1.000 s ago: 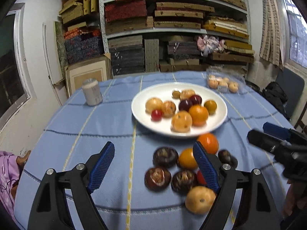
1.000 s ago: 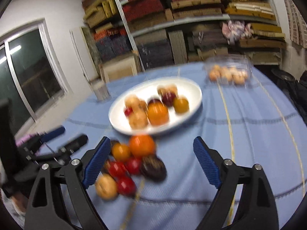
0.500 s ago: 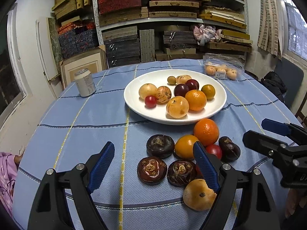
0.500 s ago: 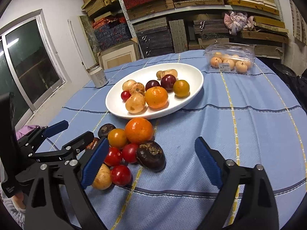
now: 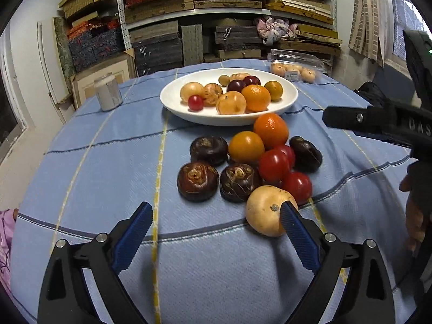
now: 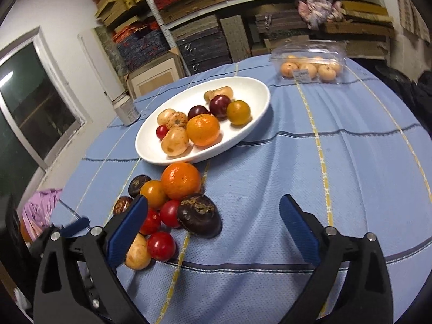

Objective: Organize fruits
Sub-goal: 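Move both open tools back over the remaining fruit pile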

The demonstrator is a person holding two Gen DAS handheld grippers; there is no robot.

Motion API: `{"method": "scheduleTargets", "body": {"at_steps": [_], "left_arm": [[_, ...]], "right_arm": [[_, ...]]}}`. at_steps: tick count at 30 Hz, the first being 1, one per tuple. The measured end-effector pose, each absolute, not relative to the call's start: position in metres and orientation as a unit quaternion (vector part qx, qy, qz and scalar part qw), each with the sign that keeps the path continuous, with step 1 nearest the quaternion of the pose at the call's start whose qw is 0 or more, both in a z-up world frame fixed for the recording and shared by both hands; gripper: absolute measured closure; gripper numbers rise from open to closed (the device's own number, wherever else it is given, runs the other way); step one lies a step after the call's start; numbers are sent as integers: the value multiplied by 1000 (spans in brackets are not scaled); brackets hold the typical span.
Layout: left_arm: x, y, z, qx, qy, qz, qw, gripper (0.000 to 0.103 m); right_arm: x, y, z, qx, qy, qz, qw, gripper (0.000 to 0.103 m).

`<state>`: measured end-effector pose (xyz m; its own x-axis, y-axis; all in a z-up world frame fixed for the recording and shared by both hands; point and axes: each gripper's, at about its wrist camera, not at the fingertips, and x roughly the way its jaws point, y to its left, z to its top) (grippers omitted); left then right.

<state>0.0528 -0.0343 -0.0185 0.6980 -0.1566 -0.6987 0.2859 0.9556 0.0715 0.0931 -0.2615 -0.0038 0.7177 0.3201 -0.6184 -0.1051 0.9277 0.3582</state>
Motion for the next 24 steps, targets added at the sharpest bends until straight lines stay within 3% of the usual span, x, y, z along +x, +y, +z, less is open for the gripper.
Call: {"method": "scheduleTargets", "body": {"at_steps": [8, 24], "left_arm": [[54, -31, -22, 38, 393, -176, 902, 7], [78, -44, -39, 29, 432, -150, 889, 7]], "right_arm": [[97, -279, -7, 214, 370, 119, 896, 7], [97, -278, -10, 221, 381, 116, 890, 6]]}}
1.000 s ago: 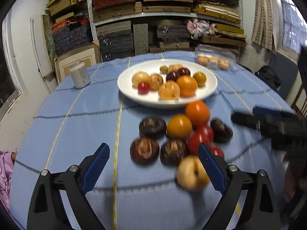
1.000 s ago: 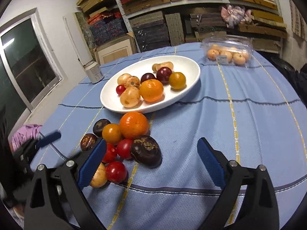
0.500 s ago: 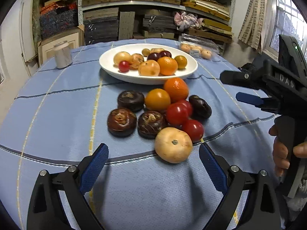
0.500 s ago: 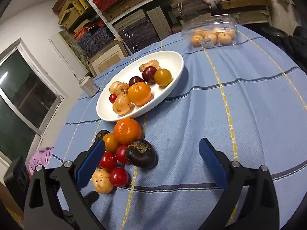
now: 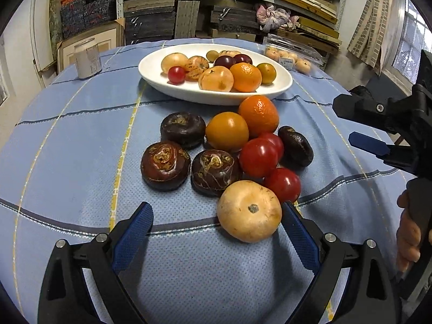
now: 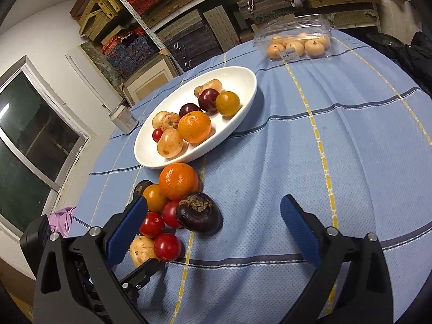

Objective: Organize fruits
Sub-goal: 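Move both open tools back over the remaining fruit pile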

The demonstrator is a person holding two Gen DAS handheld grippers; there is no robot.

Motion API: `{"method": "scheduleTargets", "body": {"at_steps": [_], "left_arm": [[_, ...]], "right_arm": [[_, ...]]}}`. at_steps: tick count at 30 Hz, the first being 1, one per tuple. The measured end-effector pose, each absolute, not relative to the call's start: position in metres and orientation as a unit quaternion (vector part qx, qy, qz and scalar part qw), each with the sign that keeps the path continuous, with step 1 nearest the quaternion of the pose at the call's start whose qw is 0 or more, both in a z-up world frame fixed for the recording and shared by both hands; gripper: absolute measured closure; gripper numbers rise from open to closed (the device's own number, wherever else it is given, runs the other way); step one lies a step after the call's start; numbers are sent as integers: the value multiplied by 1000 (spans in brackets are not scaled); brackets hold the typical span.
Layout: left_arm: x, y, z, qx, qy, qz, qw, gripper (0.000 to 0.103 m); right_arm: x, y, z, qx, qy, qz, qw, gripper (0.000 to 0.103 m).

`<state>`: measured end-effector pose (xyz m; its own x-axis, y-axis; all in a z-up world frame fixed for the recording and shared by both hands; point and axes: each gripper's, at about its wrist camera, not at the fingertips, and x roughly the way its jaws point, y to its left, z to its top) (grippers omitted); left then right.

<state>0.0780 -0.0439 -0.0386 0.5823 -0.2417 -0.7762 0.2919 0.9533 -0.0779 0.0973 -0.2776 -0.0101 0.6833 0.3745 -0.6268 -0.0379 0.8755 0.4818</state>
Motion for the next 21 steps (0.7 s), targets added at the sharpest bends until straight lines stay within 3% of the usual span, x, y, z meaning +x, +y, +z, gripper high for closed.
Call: {"method": "scheduleTargets", "body": {"at_steps": [21], "left_arm": [[68, -33, -32, 96, 397, -51, 911, 7]], "right_arm": [[102, -279, -17, 226, 395, 110, 884, 6]]}}
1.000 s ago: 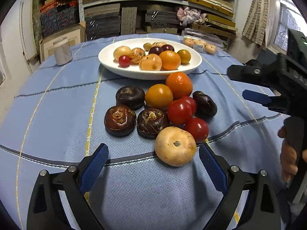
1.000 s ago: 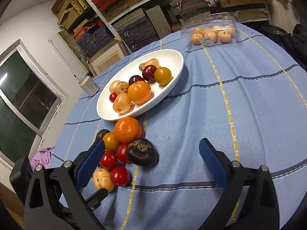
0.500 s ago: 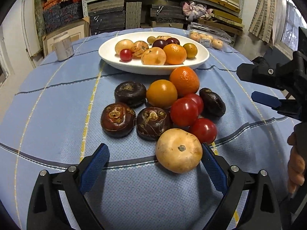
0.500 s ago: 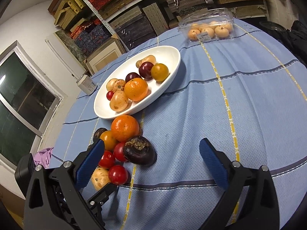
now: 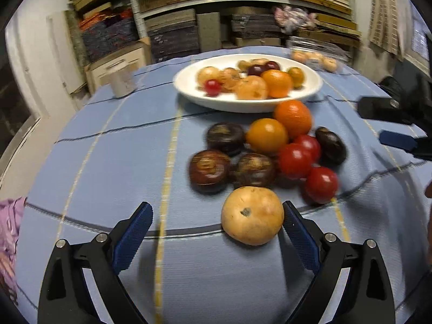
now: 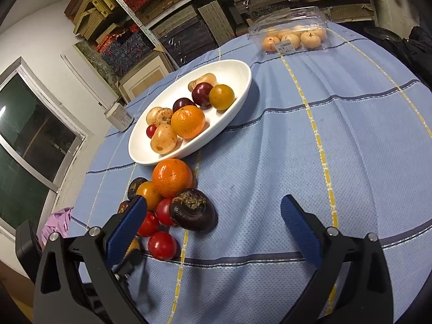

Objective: Organize fruits
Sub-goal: 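Move both open tools back over the remaining fruit pile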

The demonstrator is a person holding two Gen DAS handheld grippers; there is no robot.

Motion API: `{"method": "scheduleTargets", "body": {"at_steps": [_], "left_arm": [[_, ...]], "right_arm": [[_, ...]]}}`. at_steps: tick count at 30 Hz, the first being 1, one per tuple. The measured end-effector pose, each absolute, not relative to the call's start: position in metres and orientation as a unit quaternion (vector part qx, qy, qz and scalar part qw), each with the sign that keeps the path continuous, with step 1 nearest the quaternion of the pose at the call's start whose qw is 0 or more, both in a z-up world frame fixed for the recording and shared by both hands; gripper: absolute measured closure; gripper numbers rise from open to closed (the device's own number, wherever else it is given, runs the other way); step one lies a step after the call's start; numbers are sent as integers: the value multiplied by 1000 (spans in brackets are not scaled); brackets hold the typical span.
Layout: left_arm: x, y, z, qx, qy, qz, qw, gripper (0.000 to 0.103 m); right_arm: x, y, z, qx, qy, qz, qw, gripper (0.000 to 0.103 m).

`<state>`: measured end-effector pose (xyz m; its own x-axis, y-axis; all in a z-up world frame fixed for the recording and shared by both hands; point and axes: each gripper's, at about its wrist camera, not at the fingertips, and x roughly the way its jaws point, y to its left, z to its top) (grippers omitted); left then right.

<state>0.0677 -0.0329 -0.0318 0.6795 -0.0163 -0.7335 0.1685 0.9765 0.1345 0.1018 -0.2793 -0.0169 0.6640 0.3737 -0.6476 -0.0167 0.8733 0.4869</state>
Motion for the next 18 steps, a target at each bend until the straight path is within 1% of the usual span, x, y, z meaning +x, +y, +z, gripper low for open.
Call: {"method": "scheduleTargets", "body": {"at_steps": [5, 11, 12, 15, 18], "left_arm": [[71, -16, -34, 64, 414, -43, 907, 7], [66, -19, -33, 67, 411, -60, 907, 7], [65, -19, -33, 66, 410, -65, 908, 9], [64, -21, -32, 65, 408, -72, 908, 17], [65, -21, -32, 60, 411, -79, 906, 20]], "right_arm": [[102, -277, -17, 224, 397, 114, 883, 6], [101, -273, -17, 217, 398, 120, 884, 6], [101, -273, -17, 216, 398, 120, 884, 6], [100, -272, -17, 215, 400, 121, 883, 6], [101, -272, -17, 215, 400, 121, 883, 6]]}}
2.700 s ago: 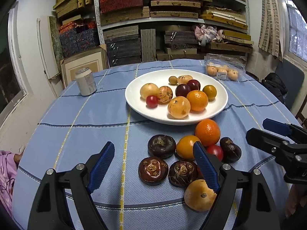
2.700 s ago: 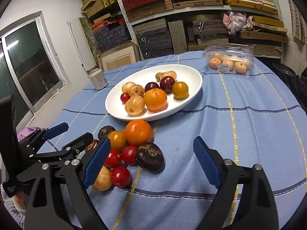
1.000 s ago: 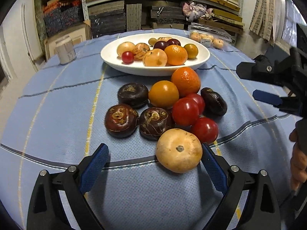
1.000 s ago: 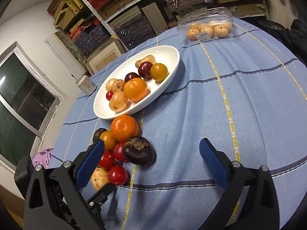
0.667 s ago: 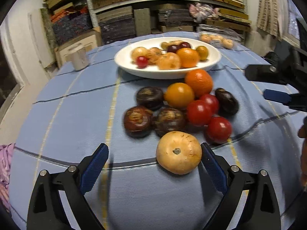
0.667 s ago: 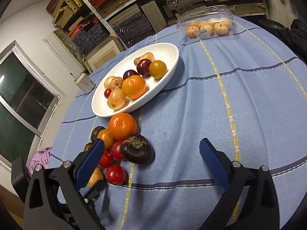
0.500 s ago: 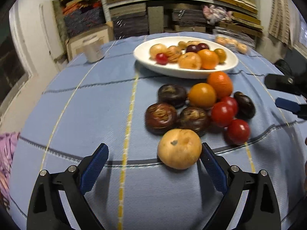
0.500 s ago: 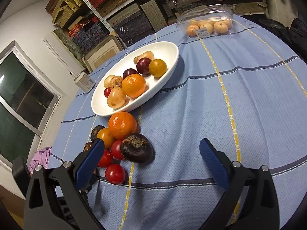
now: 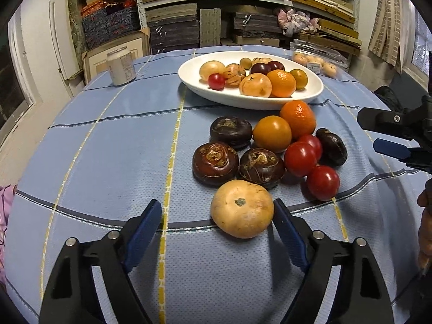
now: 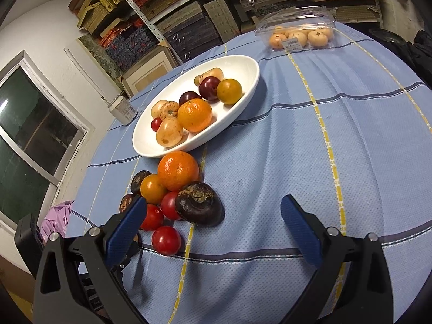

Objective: Organize fruits
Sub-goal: 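Move both open tools back over the remaining fruit pile, then grasp the pale round fruit with the left tool while the right tool grasps a red tomato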

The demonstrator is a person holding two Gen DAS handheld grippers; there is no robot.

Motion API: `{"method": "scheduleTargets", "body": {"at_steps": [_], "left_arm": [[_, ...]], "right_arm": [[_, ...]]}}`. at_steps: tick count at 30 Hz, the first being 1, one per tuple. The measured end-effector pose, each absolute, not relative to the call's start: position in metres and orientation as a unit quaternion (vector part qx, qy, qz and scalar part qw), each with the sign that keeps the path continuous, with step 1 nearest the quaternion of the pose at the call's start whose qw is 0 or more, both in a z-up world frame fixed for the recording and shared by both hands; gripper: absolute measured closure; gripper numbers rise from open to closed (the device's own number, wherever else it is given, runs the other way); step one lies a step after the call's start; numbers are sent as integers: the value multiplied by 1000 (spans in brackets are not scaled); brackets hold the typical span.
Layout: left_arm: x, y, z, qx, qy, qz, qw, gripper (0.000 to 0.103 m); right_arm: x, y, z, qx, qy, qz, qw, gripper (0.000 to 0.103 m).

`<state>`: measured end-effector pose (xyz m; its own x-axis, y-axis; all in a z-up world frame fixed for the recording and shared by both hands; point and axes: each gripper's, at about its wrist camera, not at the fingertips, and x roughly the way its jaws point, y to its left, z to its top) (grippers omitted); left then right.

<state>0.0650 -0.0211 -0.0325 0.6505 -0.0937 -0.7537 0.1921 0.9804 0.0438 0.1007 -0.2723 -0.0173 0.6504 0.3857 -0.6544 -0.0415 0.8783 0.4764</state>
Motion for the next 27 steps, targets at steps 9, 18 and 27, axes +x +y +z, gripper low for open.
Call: {"method": "scheduleTargets", "body": {"at_steps": [9, 18, 27], "left_arm": [[71, -15, -34, 25, 424, -104, 899, 20], [70, -26, -36, 27, 425, -141, 894, 54], [72, -7, -25, 13, 402, -103, 910, 58]], "right_arm": [[99, -267, -18, 207, 404, 126, 882, 6], [99, -265, -20, 203, 406, 129, 882, 6], [85, -239, -5, 125, 377, 180, 900, 6]]}}
